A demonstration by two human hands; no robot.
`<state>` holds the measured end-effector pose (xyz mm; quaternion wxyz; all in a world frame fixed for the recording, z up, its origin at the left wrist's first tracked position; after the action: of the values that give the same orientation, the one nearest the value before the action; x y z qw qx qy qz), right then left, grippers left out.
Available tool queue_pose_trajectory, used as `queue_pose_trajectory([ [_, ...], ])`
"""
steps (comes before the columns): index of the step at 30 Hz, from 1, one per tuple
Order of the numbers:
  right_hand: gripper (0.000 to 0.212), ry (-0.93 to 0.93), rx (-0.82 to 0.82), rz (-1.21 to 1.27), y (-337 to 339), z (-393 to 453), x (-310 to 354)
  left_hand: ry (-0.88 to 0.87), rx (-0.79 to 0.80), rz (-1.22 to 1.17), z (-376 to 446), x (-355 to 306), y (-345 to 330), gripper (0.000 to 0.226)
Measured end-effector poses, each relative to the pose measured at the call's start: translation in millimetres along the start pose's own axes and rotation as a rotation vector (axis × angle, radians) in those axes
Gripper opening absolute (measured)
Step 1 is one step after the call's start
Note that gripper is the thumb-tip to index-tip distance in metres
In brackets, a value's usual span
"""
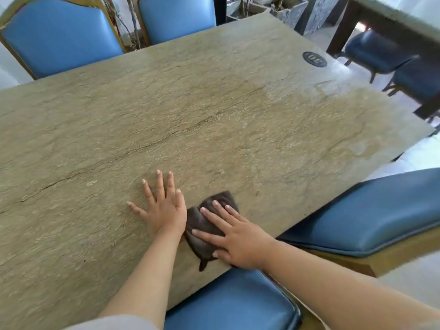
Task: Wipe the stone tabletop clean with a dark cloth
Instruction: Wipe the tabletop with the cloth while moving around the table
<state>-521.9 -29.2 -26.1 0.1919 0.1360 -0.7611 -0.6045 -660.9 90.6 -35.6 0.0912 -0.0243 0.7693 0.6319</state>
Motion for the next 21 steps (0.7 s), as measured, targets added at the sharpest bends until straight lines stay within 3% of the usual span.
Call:
queue_pose_trajectory([
  [2, 0.056, 0.065, 0.057, -0.009, 6.1, -18.8, -19.5, 0.003, 0.016, -0.033, 0.3, 1.6, 1.5, 0.056],
  [7, 0.055, -0.25, -0.03, -0.023, 0.2, -56.7, -51.6, 0.018, 0.064, -0.059, -0.8, -0.7, 1.3, 0.056],
  [11, 0.056, -0.068, -0.047, -0.007, -5.3, -41.4, -16.7, -0.069, 0.035, -0.151, -6.6, -21.3, -0.2, 0.055],
  [14, 0.056, -0.027, -0.045, 0.012, 2.3, -11.8, -19.2, -0.135, -0.052, -0.26, -11.6, -24.1, 3.3, 0.067],
  [17, 0.056, -0.165, -0.058, 0.04, 7.1, 30.5, -46.3, -0.123, -0.114, -0.323, -10.1, -21.8, 5.4, 0.074],
  [21, 0.057, -0.358, -0.132, 0.086, 21.8, 75.6, -88.0, -0.126, -0.07, -0.158, -7.8, -28.8, -0.3, 0.073],
])
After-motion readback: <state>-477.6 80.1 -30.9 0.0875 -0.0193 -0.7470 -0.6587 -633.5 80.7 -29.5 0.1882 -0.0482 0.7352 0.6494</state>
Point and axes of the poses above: each hand's wrist, its own z-axis towards the middle knuckle, its own y-axis out of the back of the hand, x = y × z, the point moved 5 cm from there along z, towards the middle knuckle, and after that the axes turned 3 degrees about -y, right-handed, at the moved point
